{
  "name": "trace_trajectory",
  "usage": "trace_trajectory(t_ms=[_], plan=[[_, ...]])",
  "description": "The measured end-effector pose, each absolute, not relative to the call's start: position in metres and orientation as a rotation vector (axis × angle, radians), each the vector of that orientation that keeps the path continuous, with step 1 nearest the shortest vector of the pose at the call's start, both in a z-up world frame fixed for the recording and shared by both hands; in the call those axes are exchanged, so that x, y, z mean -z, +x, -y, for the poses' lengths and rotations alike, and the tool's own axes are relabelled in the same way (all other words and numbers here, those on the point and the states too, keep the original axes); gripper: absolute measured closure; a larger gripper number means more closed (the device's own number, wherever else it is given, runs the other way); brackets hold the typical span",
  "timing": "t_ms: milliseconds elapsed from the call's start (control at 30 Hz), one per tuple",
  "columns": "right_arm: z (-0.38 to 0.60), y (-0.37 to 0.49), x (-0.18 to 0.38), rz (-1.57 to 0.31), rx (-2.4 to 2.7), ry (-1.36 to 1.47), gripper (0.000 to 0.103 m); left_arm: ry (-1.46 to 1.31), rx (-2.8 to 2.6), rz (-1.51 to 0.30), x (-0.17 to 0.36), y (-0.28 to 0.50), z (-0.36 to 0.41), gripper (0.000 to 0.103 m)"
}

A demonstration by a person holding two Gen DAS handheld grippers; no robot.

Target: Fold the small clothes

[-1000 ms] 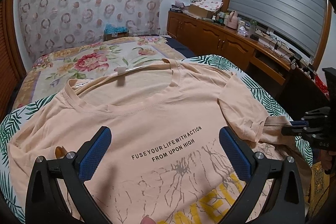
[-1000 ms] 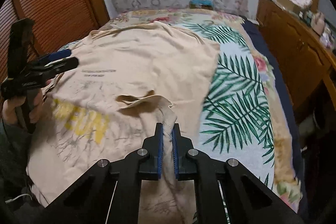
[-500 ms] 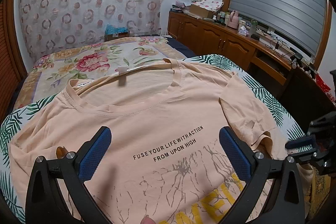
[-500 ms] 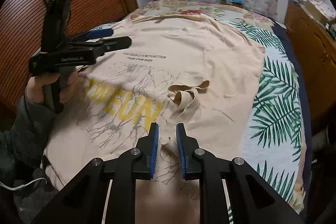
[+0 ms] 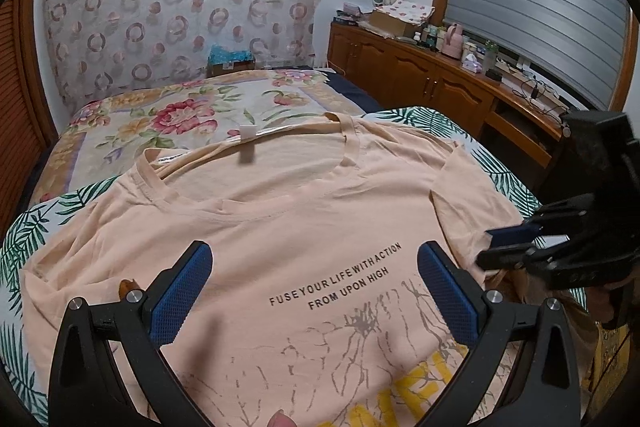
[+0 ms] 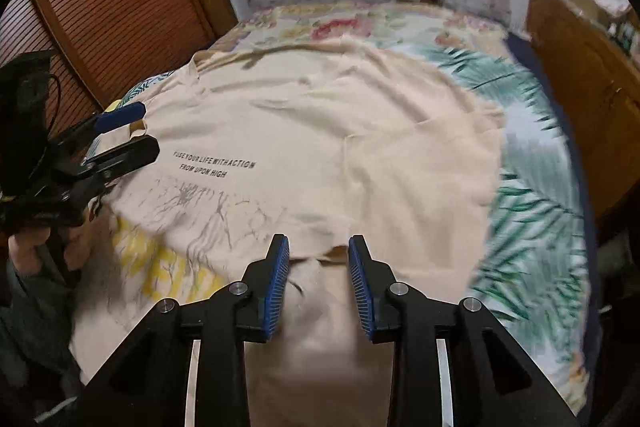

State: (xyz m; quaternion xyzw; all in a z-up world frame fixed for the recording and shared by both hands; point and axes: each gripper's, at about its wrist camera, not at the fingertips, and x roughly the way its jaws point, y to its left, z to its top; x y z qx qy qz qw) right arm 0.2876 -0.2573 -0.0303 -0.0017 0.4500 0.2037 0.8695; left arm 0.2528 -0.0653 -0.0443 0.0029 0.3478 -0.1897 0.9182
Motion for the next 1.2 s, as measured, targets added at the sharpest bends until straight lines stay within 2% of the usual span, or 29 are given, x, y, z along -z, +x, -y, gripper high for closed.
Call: trace_trajectory(t_ms=[467, 933, 967, 1000, 1200], plan=[[0.218, 0.315, 0.009, -0.828, -0.509, -0.056, 0.072, -0.031, 0.357, -0.701, 0.042, 0.256, 0.053, 0.0], [0.224, 0.303, 0.034, -0.946, -0.37, -0.065, 0.073, 0.038, 0.454, -0.759, 0.053, 0.251, 0.075, 0.0], [0.22, 0.305, 0.033, -0.939, -0.396, -0.071, 0.098, 0.05, 0.453, -0.763, 0.054, 0.251, 0.076, 0.0], [0.216, 0.308, 0.032, -0.93, -0.43, -0.077, 0.101, 0.058, 0.448, -0.767, 0.055, 0.251, 0.075, 0.0], [0.198, 0.328, 0.002, -0.798, -0.582, -0.02, 0.099, 0.058, 0.405, -0.794, 0.06, 0.257, 0.069, 0.0]])
